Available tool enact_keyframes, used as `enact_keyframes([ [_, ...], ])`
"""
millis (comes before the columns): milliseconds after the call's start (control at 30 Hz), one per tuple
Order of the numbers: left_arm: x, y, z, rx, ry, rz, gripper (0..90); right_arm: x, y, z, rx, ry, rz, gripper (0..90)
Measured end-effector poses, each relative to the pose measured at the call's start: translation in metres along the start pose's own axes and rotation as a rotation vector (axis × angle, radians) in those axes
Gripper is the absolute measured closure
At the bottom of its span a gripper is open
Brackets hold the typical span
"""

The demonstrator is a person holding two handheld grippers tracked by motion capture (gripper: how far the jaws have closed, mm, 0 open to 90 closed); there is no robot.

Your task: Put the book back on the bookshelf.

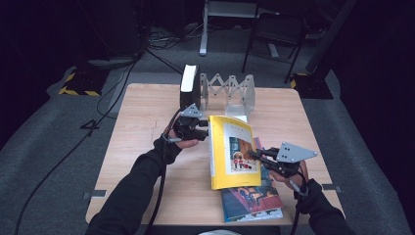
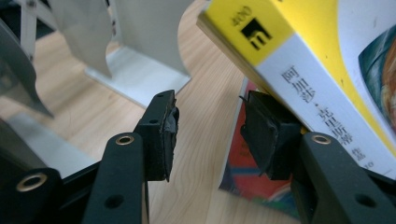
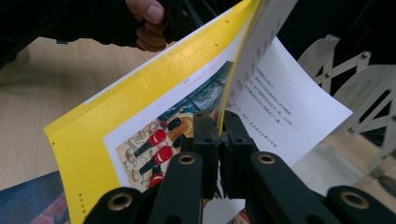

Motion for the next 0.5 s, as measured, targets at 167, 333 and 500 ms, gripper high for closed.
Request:
enact_keyframes([
  [167, 0.023, 0.015, -0.012, -0.002, 0.021, 0.053, 58.8, 0.002, -0.001, -0.009, -0.066, 0.018, -0.046, 87.5],
  [333, 0.047, 0.032, -0.022, 0.005, 0.019, 0.103, 70.5, 0.011, 0.003, -0.016, -0.181, 0.061, -0.078, 88.1],
  [500, 0.051, 0.047, -0.023, -0.012, 0.040, 0.142, 68.3, 0.005, -0.002, -0.027, -0.199, 0.075, -0.064, 88.1],
])
Point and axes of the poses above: each handheld gripper's, and its own axes: z roughly forward along the jaws, x roughly out of its top, y roughly to its right, the point moved 10 cm from there along z, roughly forward along the jaws, and after that the axes turned 10 degrees about -x, right-handed, at the moved point
